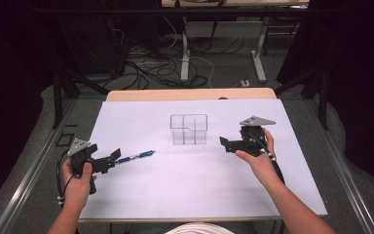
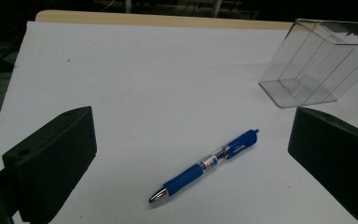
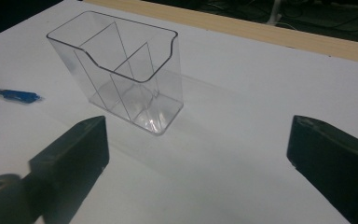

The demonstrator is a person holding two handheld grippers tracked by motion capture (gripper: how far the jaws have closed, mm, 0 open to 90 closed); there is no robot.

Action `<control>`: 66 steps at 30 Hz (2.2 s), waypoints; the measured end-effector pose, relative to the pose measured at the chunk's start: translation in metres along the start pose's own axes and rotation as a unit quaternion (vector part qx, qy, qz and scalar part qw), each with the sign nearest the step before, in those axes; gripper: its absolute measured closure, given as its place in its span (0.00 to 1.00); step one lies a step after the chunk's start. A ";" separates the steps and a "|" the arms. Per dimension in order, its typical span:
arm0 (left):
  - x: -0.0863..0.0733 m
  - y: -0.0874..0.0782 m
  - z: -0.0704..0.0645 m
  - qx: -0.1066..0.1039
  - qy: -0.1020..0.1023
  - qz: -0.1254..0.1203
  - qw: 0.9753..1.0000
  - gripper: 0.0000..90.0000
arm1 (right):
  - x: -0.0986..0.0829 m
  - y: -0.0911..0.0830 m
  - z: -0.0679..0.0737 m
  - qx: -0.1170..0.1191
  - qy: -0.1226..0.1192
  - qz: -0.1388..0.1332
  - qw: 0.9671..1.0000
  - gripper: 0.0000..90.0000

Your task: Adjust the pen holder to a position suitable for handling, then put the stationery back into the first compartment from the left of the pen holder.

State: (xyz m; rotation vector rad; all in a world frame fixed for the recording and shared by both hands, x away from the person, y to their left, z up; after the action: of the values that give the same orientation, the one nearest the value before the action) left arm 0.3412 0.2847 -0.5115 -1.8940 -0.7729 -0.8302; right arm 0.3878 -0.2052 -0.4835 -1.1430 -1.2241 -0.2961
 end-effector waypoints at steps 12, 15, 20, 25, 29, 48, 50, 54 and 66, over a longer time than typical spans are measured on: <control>0.001 -0.001 -0.009 0.010 0.040 -0.001 0.999 0.01 | -0.018 -0.029 -0.010 -0.016 0.030 -0.013 0.999 0.00; 0.000 0.000 -0.013 0.015 0.054 0.000 0.998 0.01 | -0.023 -0.036 -0.011 -0.021 0.020 -0.011 1.000 0.00; 0.001 0.000 -0.017 0.010 0.057 -0.002 0.998 0.00 | -0.030 -0.041 -0.019 -0.040 0.015 -0.011 0.999 0.00; 0.002 0.000 -0.018 0.018 0.067 -0.005 0.998 0.01 | -0.035 -0.047 -0.026 -0.046 0.029 -0.016 0.998 0.00; 0.003 0.001 -0.019 0.021 0.070 0.003 0.997 0.05 | -0.038 -0.046 -0.030 -0.047 0.038 -0.012 0.998 0.00; 0.026 0.008 -0.036 0.010 0.134 0.048 0.990 0.25 | -0.043 -0.040 -0.030 -0.042 0.032 0.001 0.999 0.00; 0.029 0.010 -0.038 0.011 0.140 0.052 0.989 0.26 | -0.043 -0.039 -0.030 -0.041 0.031 0.002 0.999 0.00; 0.035 0.012 -0.042 0.009 0.153 0.058 0.987 0.31 | -0.044 -0.040 -0.029 -0.041 0.029 0.005 0.999 0.01; 0.047 0.018 -0.046 0.008 0.205 0.104 0.973 0.41 | -0.044 -0.039 -0.030 -0.046 0.031 0.005 0.998 0.03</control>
State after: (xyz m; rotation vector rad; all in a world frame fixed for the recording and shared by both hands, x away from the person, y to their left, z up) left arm 0.3718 0.2446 -0.4657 -1.6750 -0.3199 -1.0316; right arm 0.3605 -0.2640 -0.4975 -1.2099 -1.1596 -0.3823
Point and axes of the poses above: each handheld gripper's, and its own axes: y roughly forward along the jaws, x roughly out of its top, z roughly to its left, the point moved 1 cm from there along y, roughly forward along the jaws, and after that the axes turned 12 degrees about -y, right-handed, at the moved point
